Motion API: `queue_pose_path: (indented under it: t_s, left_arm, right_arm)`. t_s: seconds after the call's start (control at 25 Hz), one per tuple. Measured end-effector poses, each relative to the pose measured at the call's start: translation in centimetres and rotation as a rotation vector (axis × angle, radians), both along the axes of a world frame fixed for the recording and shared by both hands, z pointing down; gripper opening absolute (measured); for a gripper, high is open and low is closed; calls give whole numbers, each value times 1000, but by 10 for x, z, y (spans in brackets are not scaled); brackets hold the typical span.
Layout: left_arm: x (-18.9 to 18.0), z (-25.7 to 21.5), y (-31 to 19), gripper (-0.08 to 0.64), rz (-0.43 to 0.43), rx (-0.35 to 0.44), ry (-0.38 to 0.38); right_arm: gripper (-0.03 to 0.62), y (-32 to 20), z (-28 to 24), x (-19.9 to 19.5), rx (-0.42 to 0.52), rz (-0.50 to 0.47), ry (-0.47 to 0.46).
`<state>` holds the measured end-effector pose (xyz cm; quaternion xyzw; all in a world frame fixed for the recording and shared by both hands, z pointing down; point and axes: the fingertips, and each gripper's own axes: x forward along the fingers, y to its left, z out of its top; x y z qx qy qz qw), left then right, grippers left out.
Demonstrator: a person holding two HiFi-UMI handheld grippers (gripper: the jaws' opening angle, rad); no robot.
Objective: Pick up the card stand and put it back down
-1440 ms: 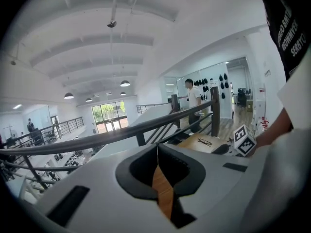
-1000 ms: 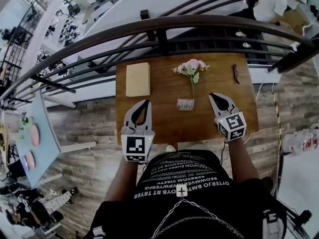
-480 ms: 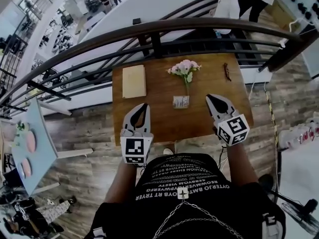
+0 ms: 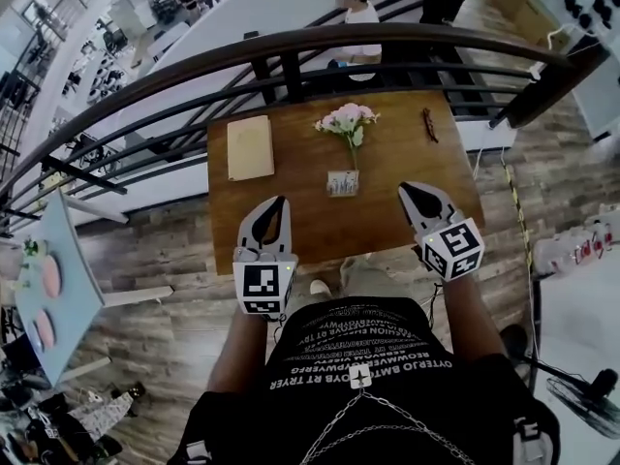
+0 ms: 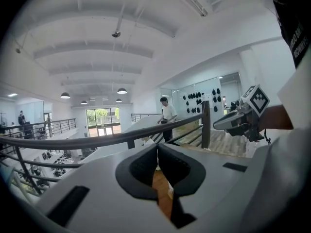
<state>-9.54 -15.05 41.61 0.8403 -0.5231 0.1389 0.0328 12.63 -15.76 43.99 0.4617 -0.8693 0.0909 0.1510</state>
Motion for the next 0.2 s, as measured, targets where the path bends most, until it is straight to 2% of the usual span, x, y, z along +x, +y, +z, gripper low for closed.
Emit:
queue_pose_path:
  t_s: [0.2]
  left_arm:
    - [13,0,-13,29,-3,12,-7]
  right_arm:
    - [14,-17,1,12,12,-14,16]
